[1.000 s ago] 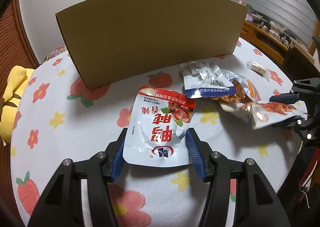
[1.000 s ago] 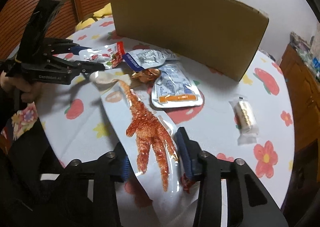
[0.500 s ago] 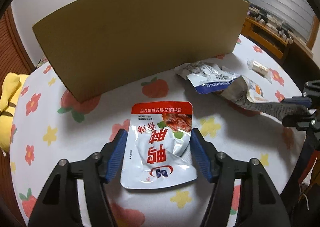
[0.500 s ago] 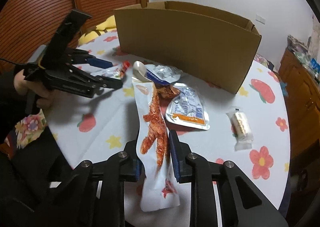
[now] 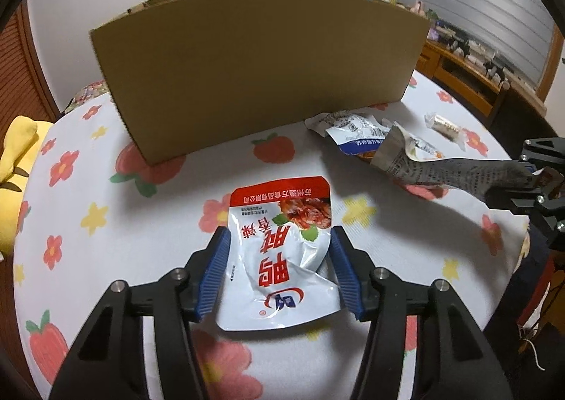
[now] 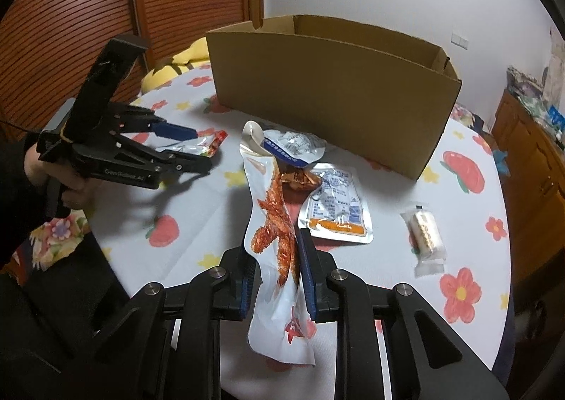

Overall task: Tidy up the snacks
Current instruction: 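Lift and carry both held packets over the open cardboard box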

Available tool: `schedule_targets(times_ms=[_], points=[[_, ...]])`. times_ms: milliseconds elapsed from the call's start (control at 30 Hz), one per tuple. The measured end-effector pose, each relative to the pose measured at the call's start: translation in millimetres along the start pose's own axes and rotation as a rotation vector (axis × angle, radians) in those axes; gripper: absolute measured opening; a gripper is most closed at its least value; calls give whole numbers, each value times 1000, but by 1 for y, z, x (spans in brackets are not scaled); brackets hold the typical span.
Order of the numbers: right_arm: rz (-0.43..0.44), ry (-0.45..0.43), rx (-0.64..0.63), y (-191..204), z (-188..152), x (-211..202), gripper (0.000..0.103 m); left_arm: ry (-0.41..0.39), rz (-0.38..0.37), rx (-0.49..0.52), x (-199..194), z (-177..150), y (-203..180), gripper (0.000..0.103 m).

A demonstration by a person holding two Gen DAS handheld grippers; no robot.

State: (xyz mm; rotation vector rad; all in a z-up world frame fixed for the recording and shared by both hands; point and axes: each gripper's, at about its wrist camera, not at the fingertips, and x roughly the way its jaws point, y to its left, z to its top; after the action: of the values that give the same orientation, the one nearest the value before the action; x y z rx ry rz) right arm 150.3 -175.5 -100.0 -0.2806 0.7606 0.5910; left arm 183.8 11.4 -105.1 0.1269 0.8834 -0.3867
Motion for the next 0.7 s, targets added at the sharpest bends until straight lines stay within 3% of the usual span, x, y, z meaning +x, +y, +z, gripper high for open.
schedule_targets(times_ms=[700], points=[[-31,-98,-16,6,21,-28,18,-104,-4,11,-34,9,-10,56]])
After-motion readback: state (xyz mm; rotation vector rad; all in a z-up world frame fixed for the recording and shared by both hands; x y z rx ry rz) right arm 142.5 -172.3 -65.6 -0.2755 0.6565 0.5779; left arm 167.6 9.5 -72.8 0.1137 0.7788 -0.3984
